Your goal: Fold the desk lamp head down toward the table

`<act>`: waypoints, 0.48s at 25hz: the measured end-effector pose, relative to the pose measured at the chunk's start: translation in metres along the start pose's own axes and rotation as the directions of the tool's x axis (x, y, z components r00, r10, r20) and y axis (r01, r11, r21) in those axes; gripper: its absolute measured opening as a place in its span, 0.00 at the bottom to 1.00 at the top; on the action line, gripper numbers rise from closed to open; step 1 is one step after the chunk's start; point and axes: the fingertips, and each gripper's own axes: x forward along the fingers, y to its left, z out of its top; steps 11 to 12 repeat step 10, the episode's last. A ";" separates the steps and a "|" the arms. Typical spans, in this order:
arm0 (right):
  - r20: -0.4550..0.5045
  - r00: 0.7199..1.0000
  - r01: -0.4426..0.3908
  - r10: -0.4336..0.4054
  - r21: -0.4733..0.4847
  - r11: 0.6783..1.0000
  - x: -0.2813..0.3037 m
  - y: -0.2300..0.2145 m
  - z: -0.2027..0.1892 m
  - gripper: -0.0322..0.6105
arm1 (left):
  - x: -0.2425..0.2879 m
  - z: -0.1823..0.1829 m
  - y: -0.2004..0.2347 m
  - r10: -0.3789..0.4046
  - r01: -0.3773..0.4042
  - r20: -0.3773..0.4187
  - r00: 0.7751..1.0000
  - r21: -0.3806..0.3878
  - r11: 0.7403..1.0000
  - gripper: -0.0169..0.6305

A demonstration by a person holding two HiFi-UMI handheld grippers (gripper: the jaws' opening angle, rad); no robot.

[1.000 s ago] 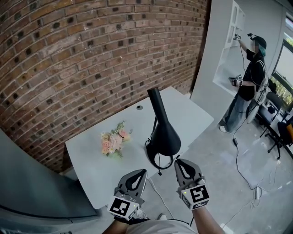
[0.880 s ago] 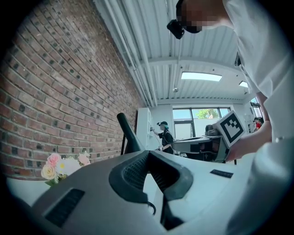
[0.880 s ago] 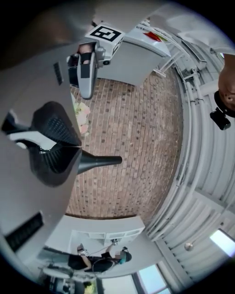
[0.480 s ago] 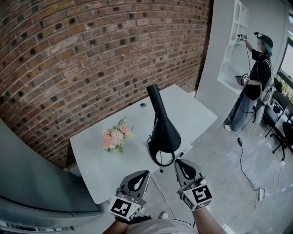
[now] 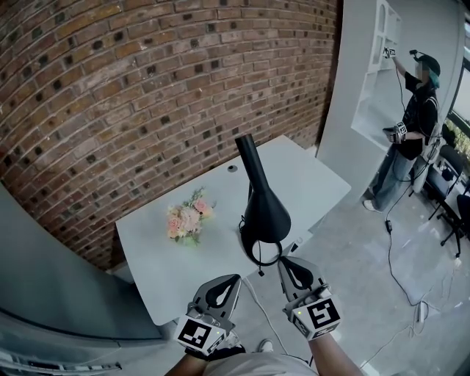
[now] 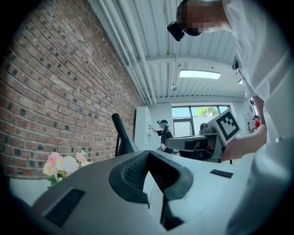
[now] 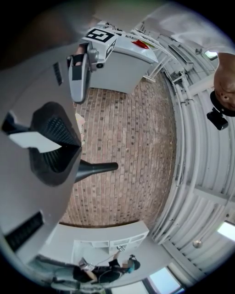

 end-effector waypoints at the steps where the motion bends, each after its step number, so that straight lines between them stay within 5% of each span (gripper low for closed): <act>1: -0.001 1.000 0.001 -0.001 -0.001 1.000 -0.001 0.000 0.001 0.08 | 0.000 0.000 -0.001 -0.002 0.002 -0.002 1.000 -0.003 1.000 0.04; 12: -0.006 1.000 0.004 -0.004 -0.001 1.000 -0.002 0.004 0.000 0.08 | -0.002 -0.001 0.000 -0.007 0.008 0.007 1.000 -0.010 1.000 0.04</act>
